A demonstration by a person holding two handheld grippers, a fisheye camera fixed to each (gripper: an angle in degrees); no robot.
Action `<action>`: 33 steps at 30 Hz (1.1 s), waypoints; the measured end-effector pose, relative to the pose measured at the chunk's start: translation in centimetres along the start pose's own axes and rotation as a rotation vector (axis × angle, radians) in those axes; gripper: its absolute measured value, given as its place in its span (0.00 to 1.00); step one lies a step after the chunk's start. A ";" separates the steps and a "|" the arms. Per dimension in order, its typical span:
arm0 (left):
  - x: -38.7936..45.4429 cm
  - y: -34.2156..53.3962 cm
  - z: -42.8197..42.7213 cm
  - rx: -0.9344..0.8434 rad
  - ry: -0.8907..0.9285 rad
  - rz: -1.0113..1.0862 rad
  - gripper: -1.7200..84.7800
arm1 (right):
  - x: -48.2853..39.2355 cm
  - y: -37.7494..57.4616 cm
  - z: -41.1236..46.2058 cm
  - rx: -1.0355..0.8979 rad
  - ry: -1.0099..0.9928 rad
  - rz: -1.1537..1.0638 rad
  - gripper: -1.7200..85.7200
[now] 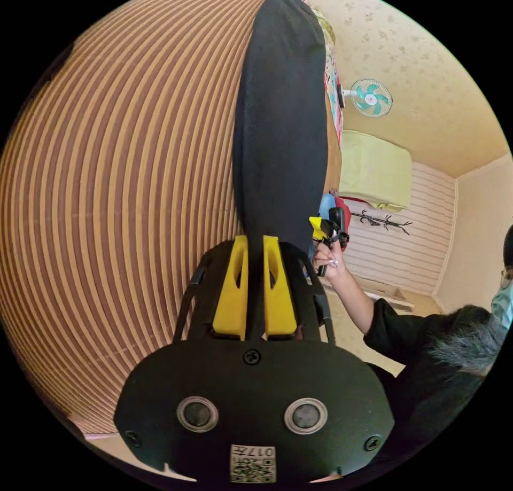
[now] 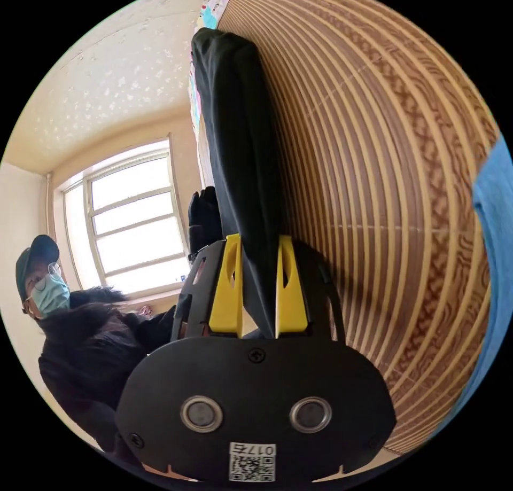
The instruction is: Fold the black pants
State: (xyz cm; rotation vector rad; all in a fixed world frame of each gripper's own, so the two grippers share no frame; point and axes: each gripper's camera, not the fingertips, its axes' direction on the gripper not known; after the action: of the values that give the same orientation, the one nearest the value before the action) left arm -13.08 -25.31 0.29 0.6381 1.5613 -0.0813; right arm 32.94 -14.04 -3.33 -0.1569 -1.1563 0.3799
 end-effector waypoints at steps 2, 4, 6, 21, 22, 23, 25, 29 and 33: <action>1.5 0.5 -0.8 0.031 0.093 0.068 0.06 | -2.1 0.9 -0.7 -0.002 0.017 -0.067 0.08; 4.4 2.3 -2.7 0.097 0.227 0.178 0.05 | -6.2 3.4 -2.9 0.040 -0.089 -0.175 0.06; 8.5 4.6 -5.3 0.160 0.335 0.300 0.05 | -10.6 5.7 -5.0 0.077 -0.180 -0.277 0.04; 44.7 13.7 -25.6 0.596 0.270 0.852 0.06 | -48.9 15.8 -18.3 0.264 -0.164 -1.059 0.02; 44.9 11.9 -25.4 0.606 0.226 0.813 0.06 | -49.0 14.2 -18.2 0.273 -0.132 -1.037 0.02; 44.5 9.6 -24.9 0.608 0.188 0.770 0.06 | -48.9 13.2 -18.1 0.276 -0.125 -1.015 0.02; 42.9 5.6 -23.8 0.597 0.155 0.685 0.06 | -47.2 8.6 -17.0 0.281 -0.089 -0.914 0.02; 38.6 -1.2 -19.8 0.570 0.001 0.612 0.06 | -43.6 3.0 -14.5 0.308 0.013 -0.809 0.02; 33.4 -1.9 -14.1 0.513 -0.135 0.581 0.07 | -37.5 2.2 -10.5 0.264 0.104 -0.719 0.03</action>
State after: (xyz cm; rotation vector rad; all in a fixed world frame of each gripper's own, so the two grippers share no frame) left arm -25.16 -9.43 -30.07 1.4384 1.1732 -0.0851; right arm 29.04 -25.12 -40.51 0.4586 -0.9750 -0.1162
